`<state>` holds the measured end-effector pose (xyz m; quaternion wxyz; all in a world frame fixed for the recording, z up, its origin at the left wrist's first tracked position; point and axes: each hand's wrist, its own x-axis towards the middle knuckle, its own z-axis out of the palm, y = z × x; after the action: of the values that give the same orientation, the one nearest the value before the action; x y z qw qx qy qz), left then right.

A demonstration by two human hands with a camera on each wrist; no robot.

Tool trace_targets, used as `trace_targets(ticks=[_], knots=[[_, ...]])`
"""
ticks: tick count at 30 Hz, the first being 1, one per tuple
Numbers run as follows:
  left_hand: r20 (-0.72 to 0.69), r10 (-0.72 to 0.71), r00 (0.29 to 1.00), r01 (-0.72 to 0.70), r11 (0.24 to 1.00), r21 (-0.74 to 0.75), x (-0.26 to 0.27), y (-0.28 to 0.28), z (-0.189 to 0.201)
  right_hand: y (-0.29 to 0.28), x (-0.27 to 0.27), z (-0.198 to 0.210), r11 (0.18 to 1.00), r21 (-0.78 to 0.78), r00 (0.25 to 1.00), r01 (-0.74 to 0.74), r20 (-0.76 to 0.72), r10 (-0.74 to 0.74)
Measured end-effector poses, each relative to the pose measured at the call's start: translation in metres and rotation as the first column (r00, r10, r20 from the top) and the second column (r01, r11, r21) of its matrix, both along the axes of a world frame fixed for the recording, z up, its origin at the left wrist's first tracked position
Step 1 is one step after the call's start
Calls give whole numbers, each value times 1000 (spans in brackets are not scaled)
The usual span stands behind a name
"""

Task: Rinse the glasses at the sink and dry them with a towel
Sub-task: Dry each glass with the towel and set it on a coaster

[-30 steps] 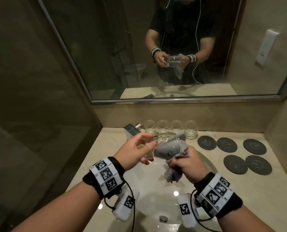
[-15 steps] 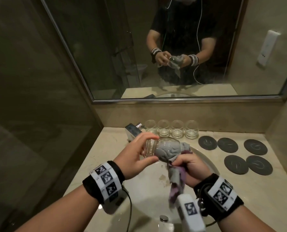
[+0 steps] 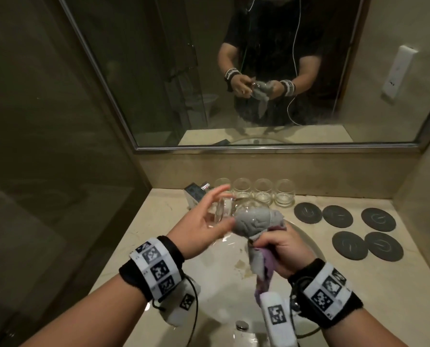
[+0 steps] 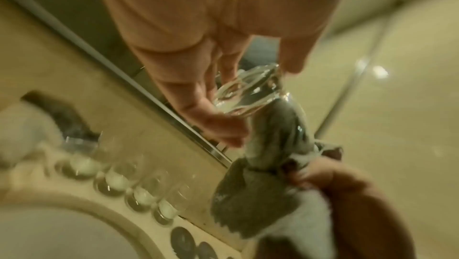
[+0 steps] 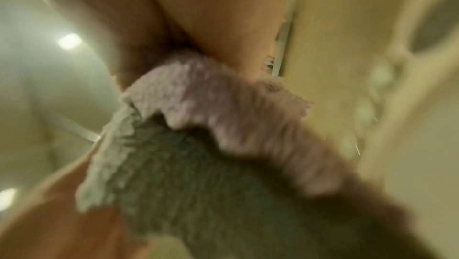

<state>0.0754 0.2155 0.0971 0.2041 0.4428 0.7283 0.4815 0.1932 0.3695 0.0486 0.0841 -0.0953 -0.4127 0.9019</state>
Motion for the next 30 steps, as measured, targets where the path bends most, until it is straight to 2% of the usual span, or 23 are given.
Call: trace_targets(ticks=[1, 2, 3, 4, 6, 7, 8, 9, 10, 11, 13, 14, 15, 17, 19, 20, 21, 22, 24, 25, 26, 28, 30], knots=[[218, 37, 975, -38, 999, -1, 0, 2, 1, 0, -1, 5, 997, 78, 999, 25, 26, -27], [365, 76, 928, -75, 997, -17, -1, 4, 1, -2, -2, 11, 993, 118, 999, 23, 40, -27], [406, 91, 909, -85, 996, -33, -2, 4, 0, -2, -1, 11, 990, 138, 998, 24, 52, -31], [374, 97, 922, -89, 995, -38, -2, 2, -1, -1, -1, 10, 987, 161, 998, 27, 46, -35], [52, 49, 997, -46, 998, -46, -4, -4, -6, -1, -3, 8, 999, 34, 999, 33, 36, -34], [-153, 8, 988, -17, 998, -56, -6, -6, -9, -1, -4, 5, 998, -57, 999, 19, 44, -16], [-285, -20, 958, 3, 998, -60, -8, -7, -12, 0, -4, 1, 995, -98, 999, 20, 47, -16], [-296, -29, 955, 9, 998, -70, -8, -6, -14, 1, -5, -3, 996, -68, 997, 51, 58, -47], [-205, -11, 979, -5, 997, -78, -8, -4, -12, 2, -6, -4, 995, 16, 994, 93, 56, -94], [-30, 32, 999, -35, 996, -77, -6, -2, -9, 2, -6, -4, 979, 143, 987, 146, 48, -154], [311, 116, 943, -98, 992, -73, -4, 2, -6, 1, -5, -3, 942, 281, 980, 184, 18, -196], [364, 144, 920, -121, 989, -85, -5, 3, -5, -2, -5, -1, 946, 271, 982, 179, 15, -190], [319, 143, 937, -123, 989, -82, -4, 3, -6, -4, -4, 1, 956, 247, 986, 158, 11, -166], [-14, 66, 998, -67, 993, -100, -2, -1, -6, -4, -2, -1, 989, 141, 999, 55, -9, -54], [-365, -51, 930, 11, 994, -110, -3, -6, -9, -2, -2, -6, 997, -47, 998, -55, 12, 55], [-420, -74, 905, 33, 994, -103, -4, -6, -12, -1, -2, -9, 995, -85, 998, -60, 28, 63], [-387, -67, 920, 33, 995, -93, -3, -5, -11, 0, -3, -11, 995, -89, 998, -50, 22, 52], [-281, -30, 959, 7, 996, -85, -3, -4, -11, 0, -3, -12, 999, -37, 1000, -15, 17, 16], [50, 38, 998, -34, 995, -89, 0, 0, -9, 0, -5, -10, 995, 88, 999, 40, 31, -43], [134, 68, 989, -55, 993, -100, -2, 1, -10, -2, -5, -8, 995, 99, 999, 25, 34, -28], [143, 73, 987, -57, 993, -108, -3, 0, -10, -3, -4, -6, 995, 101, 999, 0, 38, -4], [-29, 14, 999, -17, 994, -108, 0, -3, -9, -4, -2, -9, 995, 90, 999, -44, -2, 44], [-252, -63, 966, 38, 994, -100, 2, -7, -11, -5, 0, -13, 987, -126, 995, -95, -29, 92]])
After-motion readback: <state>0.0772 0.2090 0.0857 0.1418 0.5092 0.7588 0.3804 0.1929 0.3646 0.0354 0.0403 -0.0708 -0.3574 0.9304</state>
